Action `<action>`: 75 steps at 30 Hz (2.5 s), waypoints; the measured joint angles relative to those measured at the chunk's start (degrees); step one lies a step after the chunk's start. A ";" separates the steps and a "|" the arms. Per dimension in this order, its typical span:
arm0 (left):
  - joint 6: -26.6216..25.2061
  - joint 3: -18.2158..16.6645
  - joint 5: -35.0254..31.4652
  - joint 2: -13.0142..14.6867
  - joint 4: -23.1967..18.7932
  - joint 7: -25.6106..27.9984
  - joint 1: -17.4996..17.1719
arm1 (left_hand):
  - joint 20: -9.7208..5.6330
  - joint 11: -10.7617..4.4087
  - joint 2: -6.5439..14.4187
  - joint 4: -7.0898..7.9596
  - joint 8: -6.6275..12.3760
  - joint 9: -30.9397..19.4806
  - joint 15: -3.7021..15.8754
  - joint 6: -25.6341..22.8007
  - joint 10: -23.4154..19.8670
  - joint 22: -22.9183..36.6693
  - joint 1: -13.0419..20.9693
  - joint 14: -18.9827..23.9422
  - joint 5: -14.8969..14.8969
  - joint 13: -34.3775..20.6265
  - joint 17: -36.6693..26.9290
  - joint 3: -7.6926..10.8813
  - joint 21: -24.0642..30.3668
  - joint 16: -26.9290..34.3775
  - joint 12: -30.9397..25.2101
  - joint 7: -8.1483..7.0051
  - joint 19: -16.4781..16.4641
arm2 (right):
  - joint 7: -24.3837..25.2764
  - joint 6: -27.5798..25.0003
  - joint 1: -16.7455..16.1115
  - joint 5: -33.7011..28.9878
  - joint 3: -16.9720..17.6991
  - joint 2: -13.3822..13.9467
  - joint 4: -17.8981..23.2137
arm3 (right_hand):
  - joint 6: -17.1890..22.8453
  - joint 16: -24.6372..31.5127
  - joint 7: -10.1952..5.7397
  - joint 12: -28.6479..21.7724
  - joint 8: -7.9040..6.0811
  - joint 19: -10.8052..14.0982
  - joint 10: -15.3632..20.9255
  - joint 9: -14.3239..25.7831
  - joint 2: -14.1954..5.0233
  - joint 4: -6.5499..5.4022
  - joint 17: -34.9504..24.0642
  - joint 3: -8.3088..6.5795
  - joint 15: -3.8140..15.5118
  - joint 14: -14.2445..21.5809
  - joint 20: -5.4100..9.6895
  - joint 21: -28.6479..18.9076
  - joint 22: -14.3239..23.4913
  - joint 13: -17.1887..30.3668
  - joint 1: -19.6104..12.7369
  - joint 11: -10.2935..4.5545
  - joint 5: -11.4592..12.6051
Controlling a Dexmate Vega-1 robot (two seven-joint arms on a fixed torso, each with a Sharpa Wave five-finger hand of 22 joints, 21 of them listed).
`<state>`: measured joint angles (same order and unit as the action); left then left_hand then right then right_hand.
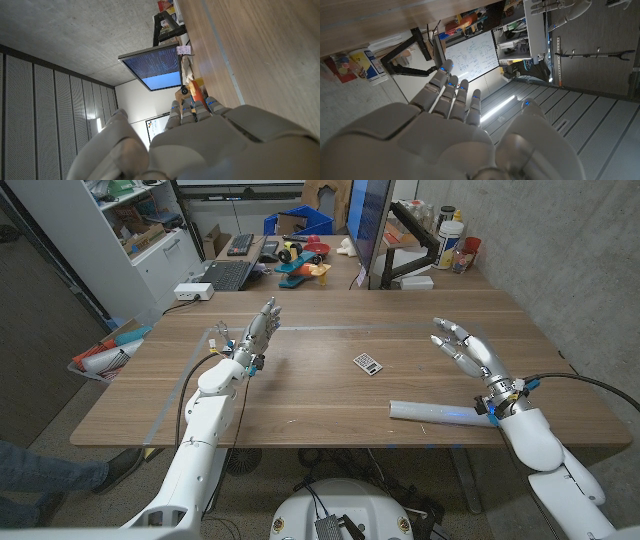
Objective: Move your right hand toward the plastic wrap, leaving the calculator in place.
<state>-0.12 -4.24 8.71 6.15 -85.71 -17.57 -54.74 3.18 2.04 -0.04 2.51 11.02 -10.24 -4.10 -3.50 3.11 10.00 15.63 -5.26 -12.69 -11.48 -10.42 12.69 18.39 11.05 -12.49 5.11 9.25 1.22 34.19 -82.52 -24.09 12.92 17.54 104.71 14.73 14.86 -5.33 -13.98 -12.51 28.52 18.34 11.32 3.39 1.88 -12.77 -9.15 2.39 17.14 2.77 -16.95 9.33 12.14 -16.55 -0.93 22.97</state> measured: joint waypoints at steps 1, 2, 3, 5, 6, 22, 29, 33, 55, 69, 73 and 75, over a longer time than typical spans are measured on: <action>0.01 0.04 0.01 -0.02 -0.01 -0.01 0.00 | 0.00 0.00 0.00 0.00 0.00 0.00 0.00 0.00 0.00 0.00 0.00 0.00 0.00 0.00 0.00 0.00 0.00 0.00 0.00 0.00 0.00 | 0.05 0.11 -0.13 -0.19 0.09 0.00 0.10 | -0.04 0.00 -0.04 0.00 0.00 0.04 0.09 0.00 0.00 0.00 0.00 0.00 0.08 0.08 0.00 0.00 0.00 0.00 0.00 -0.09 0.00; 0.02 0.08 0.01 -0.03 -0.01 -0.01 0.00 | 0.00 0.00 0.00 0.00 0.00 0.00 0.00 0.00 0.00 0.00 0.00 0.00 0.00 0.00 0.00 0.00 0.00 0.00 0.00 0.00 0.00 | 0.11 0.30 -0.32 -0.48 0.22 0.00 0.22 | -0.21 0.00 -0.21 0.00 0.00 0.41 0.09 0.00 0.00 0.00 0.00 0.00 0.08 0.08 0.00 0.00 0.00 0.00 0.00 -0.09 0.00; 0.02 0.13 0.01 -0.04 -0.01 -0.01 0.00 | 0.00 0.00 0.00 0.00 0.00 0.00 0.00 0.00 0.00 0.00 0.00 0.00 0.00 0.00 0.00 0.00 0.00 0.00 0.00 0.00 0.00 | 0.13 0.40 -0.48 -0.61 0.30 0.00 0.30 | -0.21 0.00 -0.21 0.00 0.00 0.41 0.09 0.00 0.00 0.00 0.00 0.00 -0.13 0.30 0.00 0.00 0.00 0.00 0.00 -0.09 0.01; 0.02 0.23 0.01 -0.08 -0.01 -0.01 0.00 | 0.00 0.00 0.00 0.00 0.00 0.00 0.00 0.00 0.00 0.00 0.00 0.00 0.00 0.00 0.00 0.00 -0.11 0.00 0.00 0.00 0.00 | 0.18 0.59 -0.48 -1.03 0.30 0.00 0.30 | -0.21 0.00 -0.21 0.00 0.00 0.41 0.09 0.00 0.02 0.00 0.00 0.00 -0.24 0.40 0.01 0.00 0.00 0.00 0.02 -0.09 0.34; 0.02 0.30 0.01 -0.12 -0.01 -0.01 0.00 | 0.00 0.00 0.00 0.00 0.00 0.00 0.00 0.00 0.00 0.00 0.00 0.00 0.00 0.00 0.00 0.00 -0.38 0.00 0.00 0.00 0.00 | 0.23 0.75 -0.48 -1.22 0.30 0.00 0.30 | -0.21 0.00 -0.21 0.00 0.00 0.41 0.09 0.00 0.23 0.00 0.00 0.00 -0.23 0.40 0.00 0.01 0.00 0.00 0.24 -0.09 0.34; -0.13 0.84 -0.33 -0.30 -0.31 0.02 0.05 | -0.22 0.00 0.00 -0.04 0.00 0.00 0.00 0.01 0.00 0.00 0.00 0.00 0.00 0.00 0.00 -0.04 -0.61 0.00 0.00 0.00 -0.22 | 0.88 2.26 -2.88 -5.51 1.70 -0.24 1.78 | -1.03 0.00 -1.02 0.00 0.01 1.12 0.17 0.00 0.45 0.01 0.27 0.45 -0.24 0.39 0.09 0.81 0.01 -0.01 0.46 -0.62 1.21; -0.42 0.90 -0.46 -0.30 -0.49 0.20 0.02 | -0.23 0.00 0.00 -0.15 0.00 0.00 0.00 0.01 0.00 0.00 0.00 0.00 0.00 0.00 0.00 -0.15 -0.82 0.00 0.00 0.00 -0.22 | 1.51 2.54 -3.45 -8.12 1.93 0.12 2.75 | -0.80 0.00 -1.24 0.01 0.02 1.12 0.17 0.00 0.45 -0.23 0.26 0.69 -0.24 0.39 0.09 1.10 0.01 -0.01 0.45 -0.61 1.61; -0.65 0.96 -0.60 -0.31 -0.51 0.26 0.01 | -0.01 0.00 0.00 -0.15 0.00 0.00 0.00 0.01 0.00 0.00 0.00 0.00 0.00 0.00 0.00 -0.15 -0.82 0.00 0.00 0.00 -0.43 | 1.79 2.57 -3.68 -9.17 1.98 0.39 3.15 | -0.80 -0.28 -1.24 0.25 0.02 1.12 0.17 0.00 0.45 -0.23 0.26 0.69 -0.24 0.38 0.10 1.18 0.01 -0.01 0.45 -0.61 1.83; -1.24 1.64 -1.38 -0.46 -0.55 0.49 0.83 | 0.01 0.00 0.00 -0.38 0.00 0.00 0.00 0.01 0.00 -0.01 0.00 0.00 0.00 0.00 0.00 -0.38 -1.26 0.00 0.00 0.00 -0.45 | 4.60 0.95 -5.40 -15.96 2.43 1.74 4.46 | -1.12 -1.34 -2.57 0.68 0.26 1.11 -0.34 0.00 0.45 -0.23 0.25 0.69 -0.04 -1.08 0.09 2.37 0.02 -0.01 0.45 -1.96 2.90; -1.45 1.74 -1.66 -0.62 -0.12 0.52 1.14 | 0.01 0.00 0.30 -0.38 0.00 0.00 0.00 0.01 0.00 -0.01 -0.30 0.00 0.00 0.00 0.00 -0.38 -1.66 0.00 0.00 0.00 -0.44 | 7.38 -0.77 -6.67 -20.29 2.33 2.89 5.27 | -0.70 -1.34 -4.63 0.68 0.26 1.11 -0.33 0.00 0.68 -0.18 0.10 1.11 -0.04 -1.08 0.09 3.34 0.02 -0.02 0.68 -2.99 3.78; -1.49 1.77 -1.72 -0.65 -0.03 0.52 1.23 | 0.00 0.00 0.30 -0.38 0.00 0.00 0.00 0.01 0.00 -0.01 -0.30 0.00 0.00 0.00 0.00 -0.38 -1.88 0.00 0.00 0.00 -0.44 | 8.21 -1.45 -7.19 -21.51 2.15 3.40 5.60 | 0.21 -1.78 -5.53 0.68 -0.01 1.11 -0.24 0.00 0.68 -0.18 0.11 1.10 -0.04 -1.08 0.09 3.47 0.02 -0.02 0.68 -3.08 4.23; -1.52 1.80 -1.75 -0.66 0.00 0.52 1.25 | 0.00 0.00 0.30 -0.38 0.00 0.00 0.00 0.01 0.00 -0.01 -0.30 0.00 0.00 0.00 0.00 -0.38 -1.88 0.00 0.00 0.00 -0.44 | 8.59 -1.70 -7.38 -22.02 2.09 3.58 5.71 | 0.54 -1.79 -5.86 0.68 -0.23 1.11 0.00 0.00 0.68 -0.18 0.11 1.10 -0.04 -1.07 0.09 3.87 0.06 -0.02 0.68 -3.32 4.48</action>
<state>-1.64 -2.44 6.97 5.48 -85.71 -17.05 -53.49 3.19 2.04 0.25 2.13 11.03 -10.24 -4.10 -3.49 3.11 9.99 15.34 -5.26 -12.70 -11.48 -10.42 12.31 16.51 11.05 -12.49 5.11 8.81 9.81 32.50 -89.90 -46.11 15.01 21.11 110.42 15.27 13.07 -11.19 -13.30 -12.73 29.63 18.34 11.32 4.07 1.71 -12.67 -8.05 2.36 16.06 2.86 -13.07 9.39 12.12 -15.87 -4.25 27.45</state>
